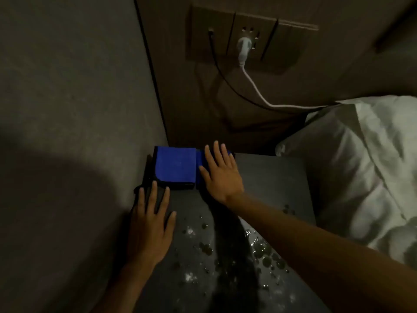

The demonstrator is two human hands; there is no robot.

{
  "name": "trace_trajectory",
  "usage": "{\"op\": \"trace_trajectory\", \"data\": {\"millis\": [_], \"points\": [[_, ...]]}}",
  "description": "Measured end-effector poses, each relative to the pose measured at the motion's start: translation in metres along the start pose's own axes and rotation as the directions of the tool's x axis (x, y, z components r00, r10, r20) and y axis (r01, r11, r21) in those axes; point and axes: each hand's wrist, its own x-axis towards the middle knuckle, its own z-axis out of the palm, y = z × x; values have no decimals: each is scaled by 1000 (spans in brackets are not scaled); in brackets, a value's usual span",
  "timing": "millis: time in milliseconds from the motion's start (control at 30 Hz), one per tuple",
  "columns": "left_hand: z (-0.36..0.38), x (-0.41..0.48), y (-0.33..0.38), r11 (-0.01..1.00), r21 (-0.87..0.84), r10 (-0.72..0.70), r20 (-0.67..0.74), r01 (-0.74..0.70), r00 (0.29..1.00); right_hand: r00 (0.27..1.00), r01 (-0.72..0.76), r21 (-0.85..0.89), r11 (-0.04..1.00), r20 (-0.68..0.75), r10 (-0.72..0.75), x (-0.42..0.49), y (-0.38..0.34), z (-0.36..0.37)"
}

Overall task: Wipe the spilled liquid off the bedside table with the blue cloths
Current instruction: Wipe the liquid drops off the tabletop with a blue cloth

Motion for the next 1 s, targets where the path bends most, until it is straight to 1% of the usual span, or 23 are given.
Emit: {"op": "trace_trajectory", "data": {"millis": [33,133,200,300,567,733,1000], "points": [[-1,2,1,1000,-18,-10,11,10,1000,1000,-5,-54,999,-12,5,3,-2,3],[4,3,-1,999,31,8,-21,-8,1000,998,-42,-147,988,-47,35,7,-5,13],[9,3,-3,999,49,11,-11,-10,1000,996,-39,-163,986,-82,26,5,-5,17],[9,5,-4,997,73,-17,22,15,1000,996,-45,-184,982,-88,29,5,-1,18],[8,4,-2,996,67,-57,66,53,996,994,-47,-193,980,-107,27,4,3,20],[5,3,0,997,43,-74,99,70,992,992,-62,-163,985,-117,43,0,18,16],[0,3,3,999,-3,-54,103,54,993,992,-87,-135,987,-104,73,-8,35,5]]}}
